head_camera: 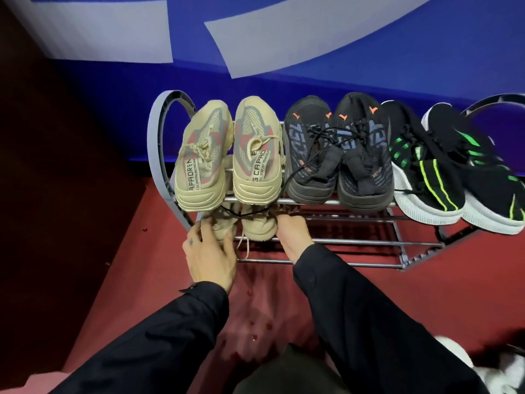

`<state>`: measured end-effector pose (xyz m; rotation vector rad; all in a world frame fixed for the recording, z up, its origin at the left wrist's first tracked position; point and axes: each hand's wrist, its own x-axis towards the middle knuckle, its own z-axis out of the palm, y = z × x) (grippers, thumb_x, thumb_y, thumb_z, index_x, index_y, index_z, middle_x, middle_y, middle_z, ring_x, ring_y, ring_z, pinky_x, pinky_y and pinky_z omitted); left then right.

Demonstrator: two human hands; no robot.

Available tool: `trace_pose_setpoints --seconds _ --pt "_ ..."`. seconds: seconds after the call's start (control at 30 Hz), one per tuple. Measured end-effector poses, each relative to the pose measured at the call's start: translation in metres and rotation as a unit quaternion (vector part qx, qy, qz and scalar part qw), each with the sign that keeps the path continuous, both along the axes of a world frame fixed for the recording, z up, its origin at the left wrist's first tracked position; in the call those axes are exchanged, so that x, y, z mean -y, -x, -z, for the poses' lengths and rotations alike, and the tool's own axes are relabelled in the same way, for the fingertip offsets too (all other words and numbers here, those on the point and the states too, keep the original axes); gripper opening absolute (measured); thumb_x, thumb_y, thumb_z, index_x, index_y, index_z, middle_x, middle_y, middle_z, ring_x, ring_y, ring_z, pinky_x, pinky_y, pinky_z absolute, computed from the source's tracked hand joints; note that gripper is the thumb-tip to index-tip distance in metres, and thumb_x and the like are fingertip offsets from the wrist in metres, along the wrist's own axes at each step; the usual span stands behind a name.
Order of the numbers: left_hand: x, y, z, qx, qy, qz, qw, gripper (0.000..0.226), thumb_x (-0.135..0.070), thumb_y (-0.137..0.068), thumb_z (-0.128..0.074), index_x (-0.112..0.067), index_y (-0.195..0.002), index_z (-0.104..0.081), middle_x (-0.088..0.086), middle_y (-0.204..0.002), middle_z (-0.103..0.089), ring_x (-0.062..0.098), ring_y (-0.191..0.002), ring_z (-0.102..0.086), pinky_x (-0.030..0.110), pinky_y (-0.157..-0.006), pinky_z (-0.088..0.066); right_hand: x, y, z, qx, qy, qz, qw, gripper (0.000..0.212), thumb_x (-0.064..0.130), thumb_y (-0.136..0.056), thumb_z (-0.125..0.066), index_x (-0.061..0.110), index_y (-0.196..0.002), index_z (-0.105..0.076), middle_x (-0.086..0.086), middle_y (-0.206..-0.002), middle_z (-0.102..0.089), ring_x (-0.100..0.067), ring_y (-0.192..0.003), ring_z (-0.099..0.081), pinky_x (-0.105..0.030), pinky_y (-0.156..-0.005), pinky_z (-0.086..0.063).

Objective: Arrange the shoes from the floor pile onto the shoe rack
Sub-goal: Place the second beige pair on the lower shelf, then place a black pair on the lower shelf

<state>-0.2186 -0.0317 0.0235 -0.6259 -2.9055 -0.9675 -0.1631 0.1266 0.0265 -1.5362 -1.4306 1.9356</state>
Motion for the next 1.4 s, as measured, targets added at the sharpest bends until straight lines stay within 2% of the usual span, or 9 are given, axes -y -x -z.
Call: trace_pose_setpoints --seconds 0.13,0.3,0.47,0.57,0.67,0.77,0.9,1.1,1.4 --pt "0.002 -0.006 -0.006 0.001 -0.004 0.022 1.000 0.045 -0.013 -0.090 -0.059 -0.009 -0.134 -0.050 0.021 -0.150 -0.037 0.044 -0.130 -0.038 0.048 -0.106 -0.036 -0.001 -0.008 -0.013 0.079 -0.107 -0.168 0.977 0.028 0.029 -0.083 -0.065 0.003 -0.073 -0.069 -0.011 -0.079 -0.069 -0.022 -0.077 -0.059 -0.038 -0.077 -0.048" --pt "0.006 -0.005 -0.008 0.026 -0.042 0.041 0.998 0.037 -0.005 -0.091 -0.053 -0.009 -0.128 -0.058 0.018 -0.155 -0.033 0.037 -0.139 -0.039 0.045 -0.108 -0.042 0.005 -0.005 -0.006 0.100 -0.202 -0.154 0.962 0.024 0.022 -0.086 -0.061 0.002 -0.074 -0.065 -0.014 -0.077 -0.058 -0.025 -0.079 -0.054 -0.041 -0.076 -0.049" --pt "0.011 -0.011 -0.010 0.032 -0.026 0.078 0.996 0.041 -0.009 -0.090 -0.055 -0.011 -0.131 -0.055 0.018 -0.159 -0.028 0.035 -0.144 -0.029 0.040 -0.113 -0.032 0.006 -0.012 -0.002 0.085 -0.206 -0.194 0.955 0.036 0.040 -0.088 -0.063 0.007 -0.074 -0.059 -0.006 -0.069 -0.052 -0.024 -0.072 -0.049 -0.035 -0.069 -0.041" --pt "0.010 -0.016 -0.012 0.009 0.010 0.076 0.997 0.043 -0.022 -0.086 -0.056 -0.015 -0.128 -0.057 0.019 -0.150 -0.041 0.038 -0.140 -0.032 0.042 -0.110 -0.032 0.007 -0.022 -0.011 0.067 -0.197 -0.192 0.959 0.042 0.045 -0.084 -0.065 0.003 -0.083 -0.063 -0.002 -0.068 -0.052 -0.023 -0.067 -0.049 -0.034 -0.067 -0.041" --pt "0.004 -0.018 -0.018 -0.045 0.029 0.089 0.995 0.044 -0.031 -0.082 -0.054 -0.018 -0.124 -0.060 0.013 -0.130 -0.057 0.036 -0.129 -0.043 0.042 -0.103 -0.033 0.009 -0.033 -0.021 0.055 -0.209 -0.191 0.958 0.029 0.038 -0.086 -0.067 0.013 -0.078 -0.058 0.002 -0.069 -0.054 -0.019 -0.067 -0.050 -0.032 -0.066 -0.040" --pt "-0.005 -0.033 -0.030 -0.006 -0.040 0.135 0.990 0.034 -0.018 -0.085 -0.060 -0.013 -0.118 -0.063 0.012 -0.120 -0.058 0.032 -0.120 -0.048 0.041 -0.103 -0.036 0.012 -0.049 -0.033 0.025 -0.248 -0.188 0.950 0.008 0.025 -0.091 -0.064 0.019 -0.088 -0.061 0.006 -0.079 -0.059 -0.015 -0.078 -0.055 -0.033 -0.076 -0.046" --pt "-0.005 -0.060 -0.045 0.059 -0.073 0.217 0.972 0.026 -0.015 -0.092 -0.058 -0.013 -0.116 -0.065 0.001 -0.110 -0.056 0.025 -0.103 -0.061 0.039 -0.094 -0.048 0.017 -0.080 -0.046 -0.016 -0.171 -0.205 0.964 0.013 0.014 -0.095 -0.058 0.020 -0.097 -0.070 0.000 -0.092 -0.072 -0.010 -0.074 -0.064 -0.027 -0.068 -0.050" --pt "0.011 -0.098 -0.042 0.125 0.028 0.300 0.945 0.021 -0.020 -0.094 -0.056 -0.016 -0.111 -0.068 0.004 -0.109 -0.067 0.019 -0.097 -0.064 0.034 -0.089 -0.050 0.026 -0.136 -0.044 -0.001 -0.167 -0.236 0.957 0.017 0.011 -0.098 -0.056 0.007 -0.100 -0.073 -0.006 -0.092 -0.074 -0.001 -0.065 -0.063 -0.011 -0.056 -0.047" --pt "-0.008 -0.179 -0.020 0.176 0.042 0.353 0.918 0.013 -0.019 -0.091 -0.061 -0.025 -0.101 -0.066 -0.007 -0.101 -0.069 0.015 -0.086 -0.063 0.031 -0.085 -0.050 0.053 -0.242 -0.017 0.023 -0.120 -0.119 0.985 0.019 0.013 -0.096 -0.054 0.016 -0.097 -0.073 0.003 -0.086 -0.071 -0.011 -0.071 -0.063 -0.022 -0.063 -0.049"
